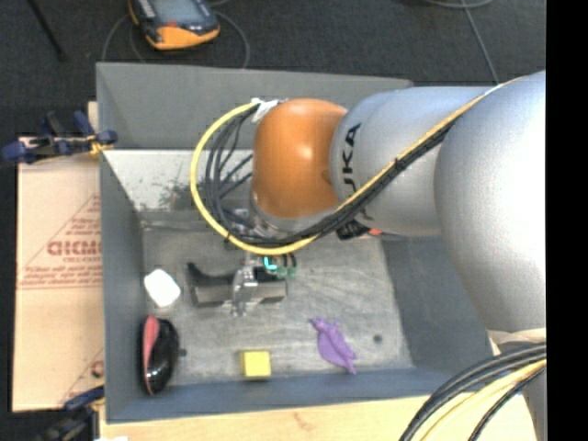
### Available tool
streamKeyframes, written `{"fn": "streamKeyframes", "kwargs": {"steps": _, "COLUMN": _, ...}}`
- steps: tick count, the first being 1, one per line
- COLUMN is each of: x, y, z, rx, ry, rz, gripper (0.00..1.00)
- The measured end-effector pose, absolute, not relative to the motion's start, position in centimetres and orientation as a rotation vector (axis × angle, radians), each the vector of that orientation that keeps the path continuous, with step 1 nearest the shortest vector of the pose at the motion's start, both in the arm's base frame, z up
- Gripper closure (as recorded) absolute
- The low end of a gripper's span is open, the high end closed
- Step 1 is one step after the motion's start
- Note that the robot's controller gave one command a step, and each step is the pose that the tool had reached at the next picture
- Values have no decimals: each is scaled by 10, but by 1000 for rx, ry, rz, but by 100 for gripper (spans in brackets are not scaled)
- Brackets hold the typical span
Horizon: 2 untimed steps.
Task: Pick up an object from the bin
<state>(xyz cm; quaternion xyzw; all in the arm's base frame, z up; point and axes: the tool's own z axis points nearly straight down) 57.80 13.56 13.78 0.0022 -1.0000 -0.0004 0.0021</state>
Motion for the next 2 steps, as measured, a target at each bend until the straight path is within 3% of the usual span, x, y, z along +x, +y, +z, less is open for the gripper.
{"fn": "streamKeyframes", "kwargs": {"steps": 1, "x": 580, "y": 135, "z": 142, "rx": 3, "ry": -3145, "rz": -3, "gripper": 0}}
{"fn": "streamKeyframes", "kwargs": {"steps": 2, "x": 587, "y": 141, "z": 83, "rx": 705, "ry": -3070, "rz": -5, "gripper": 100}}
